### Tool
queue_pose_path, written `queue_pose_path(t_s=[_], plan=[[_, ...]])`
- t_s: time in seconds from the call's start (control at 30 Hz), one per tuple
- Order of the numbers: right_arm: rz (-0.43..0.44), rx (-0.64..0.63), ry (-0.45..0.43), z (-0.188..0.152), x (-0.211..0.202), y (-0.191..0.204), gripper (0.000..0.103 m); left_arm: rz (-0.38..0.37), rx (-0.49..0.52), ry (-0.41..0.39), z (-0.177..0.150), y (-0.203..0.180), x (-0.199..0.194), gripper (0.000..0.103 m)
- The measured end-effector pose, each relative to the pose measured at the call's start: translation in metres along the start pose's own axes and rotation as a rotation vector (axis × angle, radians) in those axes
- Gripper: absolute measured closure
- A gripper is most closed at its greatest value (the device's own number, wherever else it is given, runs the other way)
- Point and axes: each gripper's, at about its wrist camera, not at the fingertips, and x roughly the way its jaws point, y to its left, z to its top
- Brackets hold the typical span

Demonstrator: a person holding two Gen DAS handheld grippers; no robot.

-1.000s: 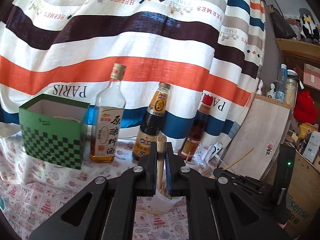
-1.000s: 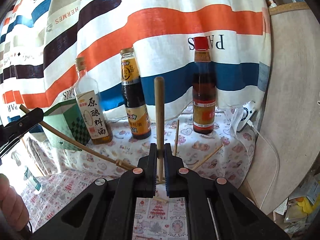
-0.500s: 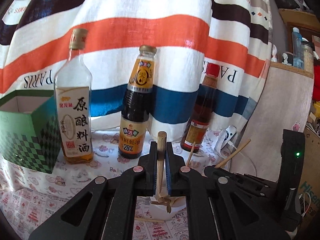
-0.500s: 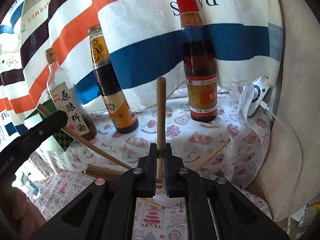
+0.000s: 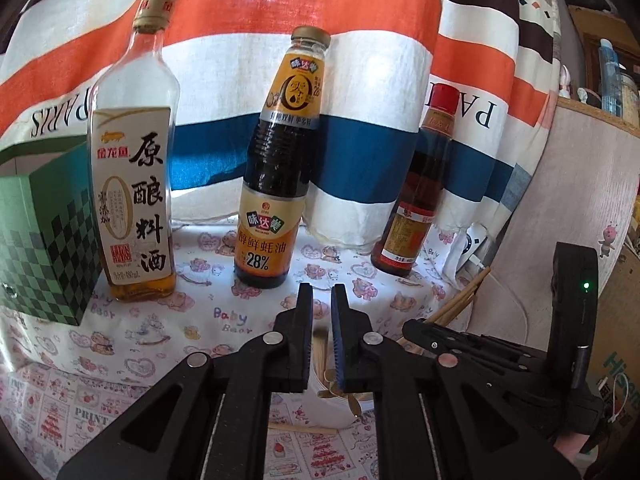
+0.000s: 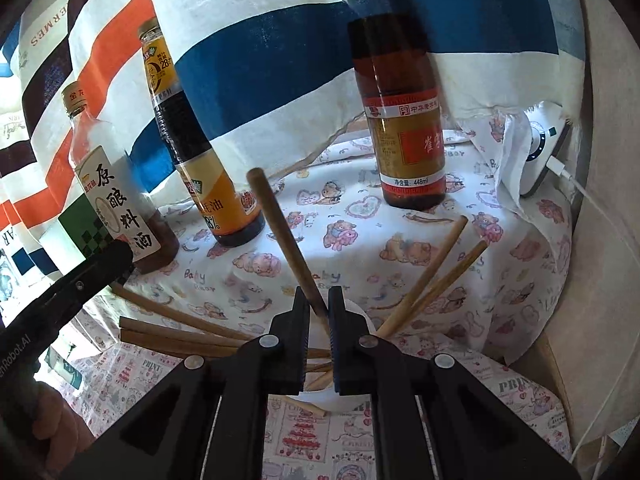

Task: Organize utensils
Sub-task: 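Open both tools to drop the chopsticks into the cup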

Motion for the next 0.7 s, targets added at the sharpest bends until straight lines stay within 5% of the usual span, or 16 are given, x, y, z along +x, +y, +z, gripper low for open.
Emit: queue_pose_path(t_s=[0.07, 0.37, 0.53, 0.7], plan=[[0.007, -0.002, -0.008, 0.001, -0.004, 0.001, 0.091, 0.044, 0.044, -0.037, 0.003, -0.002, -0.009, 0.067], [-0.011, -0.062, -0.128, 0.007, -0.053, 0.025, 0.058, 0.178, 0.104, -0.127, 0.015, 0.033, -0.075, 0.034], [0.189, 0.018, -0.169, 0.001, -0.096, 0.05, 0.052, 0.25, 0.114, -0.181, 0.002, 0.052, -0.122, 0.022], [0.108, -0.107, -0.213, -0.023, -0.122, 0.09, 0.045, 0.292, 0.076, -0.249, -0.023, 0.07, -0.159, 0.0]])
